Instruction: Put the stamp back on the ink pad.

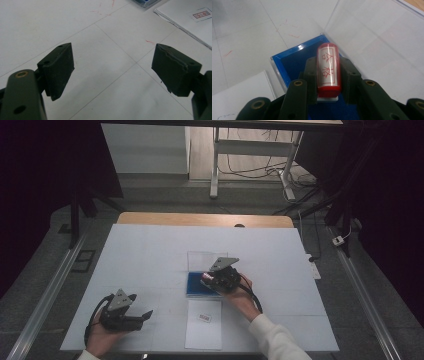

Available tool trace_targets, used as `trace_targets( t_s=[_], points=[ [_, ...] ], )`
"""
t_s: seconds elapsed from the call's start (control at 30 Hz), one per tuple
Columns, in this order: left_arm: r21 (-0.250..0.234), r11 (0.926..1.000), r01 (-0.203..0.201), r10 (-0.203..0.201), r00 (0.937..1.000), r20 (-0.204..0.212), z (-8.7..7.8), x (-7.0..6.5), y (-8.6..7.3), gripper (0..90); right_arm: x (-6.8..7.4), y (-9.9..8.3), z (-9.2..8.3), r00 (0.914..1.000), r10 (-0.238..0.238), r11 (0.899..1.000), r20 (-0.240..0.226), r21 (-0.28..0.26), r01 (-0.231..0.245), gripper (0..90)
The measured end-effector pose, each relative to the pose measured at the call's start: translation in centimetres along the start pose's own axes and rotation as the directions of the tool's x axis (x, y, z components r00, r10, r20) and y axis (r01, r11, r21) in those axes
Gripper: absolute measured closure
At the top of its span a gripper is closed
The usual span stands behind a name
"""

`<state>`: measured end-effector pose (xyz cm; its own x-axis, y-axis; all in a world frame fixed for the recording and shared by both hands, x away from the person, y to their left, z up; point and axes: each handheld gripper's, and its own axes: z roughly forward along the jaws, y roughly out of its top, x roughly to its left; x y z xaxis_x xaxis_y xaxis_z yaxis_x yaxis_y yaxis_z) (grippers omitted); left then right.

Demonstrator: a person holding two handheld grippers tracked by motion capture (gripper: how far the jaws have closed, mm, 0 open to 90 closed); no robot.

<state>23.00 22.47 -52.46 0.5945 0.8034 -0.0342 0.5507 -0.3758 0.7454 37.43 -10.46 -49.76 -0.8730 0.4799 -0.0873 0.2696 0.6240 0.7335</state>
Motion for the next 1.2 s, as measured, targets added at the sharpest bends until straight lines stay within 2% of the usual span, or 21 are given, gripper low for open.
trace_targets(
  t_s=[0.3,0.4,0.53,0.73,0.9,1.07,1.2],
  points=[
    [0.0,1.0,-0.001,0.001,1.0,-0.001,0.0,0.0,0.0,18.2,0.0,0.0,0.0,1.0,-0.003,1.0,-0.001,-0.005,0.003,68.7],
    [0.001,1.0,-0.003,0.003,1.0,0.0,0.0,0.0,0.0,18.2,0.0,0.0,-0.1,1.0,0.007,1.0,-0.002,-0.022,-0.007,58.3],
    [0.001,1.0,-0.003,0.003,1.0,0.0,0.0,0.0,0.0,18.2,-0.2,0.0,-0.7,0.9993,0.037,0.997,-0.007,-0.074,-0.037,48.9],
    [-0.002,1.0,-0.005,0.005,1.0,0.003,-0.1,0.0,0.0,18.2,-0.2,-0.1,-2.1,0.9985,0.05,0.989,-0.021,-0.137,-0.053,45.2],
    [-0.005,1.0,-0.004,0.004,1.0,0.008,-0.1,0.0,0.0,18.2,-0.1,-0.6,-3.8,0.9987,0.05,0.983,0.002,-0.175,-0.049,44.7],
    [-0.006,1.0,-0.003,0.003,1.0,0.009,-0.1,-0.1,0.0,18.2,-0.5,-1.8,-5.4,0.9976,0.066,0.982,0.021,-0.177,-0.062,45.0],
    [-0.009,1.0,-0.001,0.001,0.9999,0.011,-0.1,-0.1,0.0,18.2,-0.9,-3.5,-6.7,0.9953,0.085,0.982,0.046,-0.174,-0.076,45.0]
  ],
)
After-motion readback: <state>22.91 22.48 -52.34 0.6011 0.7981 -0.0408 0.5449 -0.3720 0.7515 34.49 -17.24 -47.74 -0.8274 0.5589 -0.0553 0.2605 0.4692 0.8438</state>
